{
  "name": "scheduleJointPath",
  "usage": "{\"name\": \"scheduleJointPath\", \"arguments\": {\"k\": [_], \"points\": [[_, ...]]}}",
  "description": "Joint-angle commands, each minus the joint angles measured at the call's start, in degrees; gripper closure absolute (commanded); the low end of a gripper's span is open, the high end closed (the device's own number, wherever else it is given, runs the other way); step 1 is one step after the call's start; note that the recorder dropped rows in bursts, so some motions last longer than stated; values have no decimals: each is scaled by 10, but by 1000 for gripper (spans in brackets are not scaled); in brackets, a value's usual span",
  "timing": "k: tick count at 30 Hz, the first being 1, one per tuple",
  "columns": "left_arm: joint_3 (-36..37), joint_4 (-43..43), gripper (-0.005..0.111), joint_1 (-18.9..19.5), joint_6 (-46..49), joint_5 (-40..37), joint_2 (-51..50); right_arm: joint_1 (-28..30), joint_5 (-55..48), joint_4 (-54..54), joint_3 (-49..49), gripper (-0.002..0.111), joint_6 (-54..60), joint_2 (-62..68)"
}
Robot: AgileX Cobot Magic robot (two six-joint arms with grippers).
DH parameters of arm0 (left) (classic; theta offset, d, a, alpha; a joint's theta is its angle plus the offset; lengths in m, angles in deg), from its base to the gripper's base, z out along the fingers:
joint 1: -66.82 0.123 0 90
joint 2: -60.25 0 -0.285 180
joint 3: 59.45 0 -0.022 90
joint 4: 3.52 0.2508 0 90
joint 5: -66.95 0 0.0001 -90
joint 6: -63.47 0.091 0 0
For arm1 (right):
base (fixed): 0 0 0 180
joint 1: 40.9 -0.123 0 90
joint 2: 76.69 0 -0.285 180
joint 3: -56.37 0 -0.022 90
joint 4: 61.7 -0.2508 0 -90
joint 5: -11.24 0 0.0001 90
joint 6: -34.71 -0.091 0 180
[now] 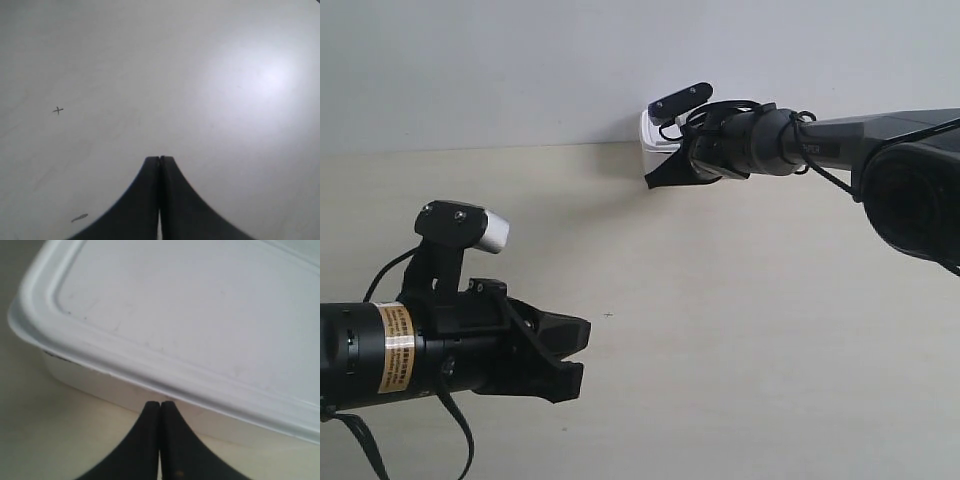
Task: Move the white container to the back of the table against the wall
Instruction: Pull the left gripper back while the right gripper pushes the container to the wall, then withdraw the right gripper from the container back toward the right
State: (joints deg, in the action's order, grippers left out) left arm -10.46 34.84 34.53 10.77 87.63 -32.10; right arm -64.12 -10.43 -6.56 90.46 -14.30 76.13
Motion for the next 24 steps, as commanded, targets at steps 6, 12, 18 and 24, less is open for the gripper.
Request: {"name": "scheduleJointPath", "arguments": {"k": [6, 12, 18, 24], "points": [[5, -5, 107, -4, -1, 4, 5, 3, -23, 6, 10, 108, -1, -1], [5, -4, 107, -4, 0, 4, 5, -7, -34, -21, 8, 108, 0, -1], [5, -4, 107, -4, 0, 4, 5, -11, -17, -11, -34, 108, -21, -16], [5, -4, 107, -4, 0, 4, 5, -11, 11, 44, -108, 108, -86, -57]]}}
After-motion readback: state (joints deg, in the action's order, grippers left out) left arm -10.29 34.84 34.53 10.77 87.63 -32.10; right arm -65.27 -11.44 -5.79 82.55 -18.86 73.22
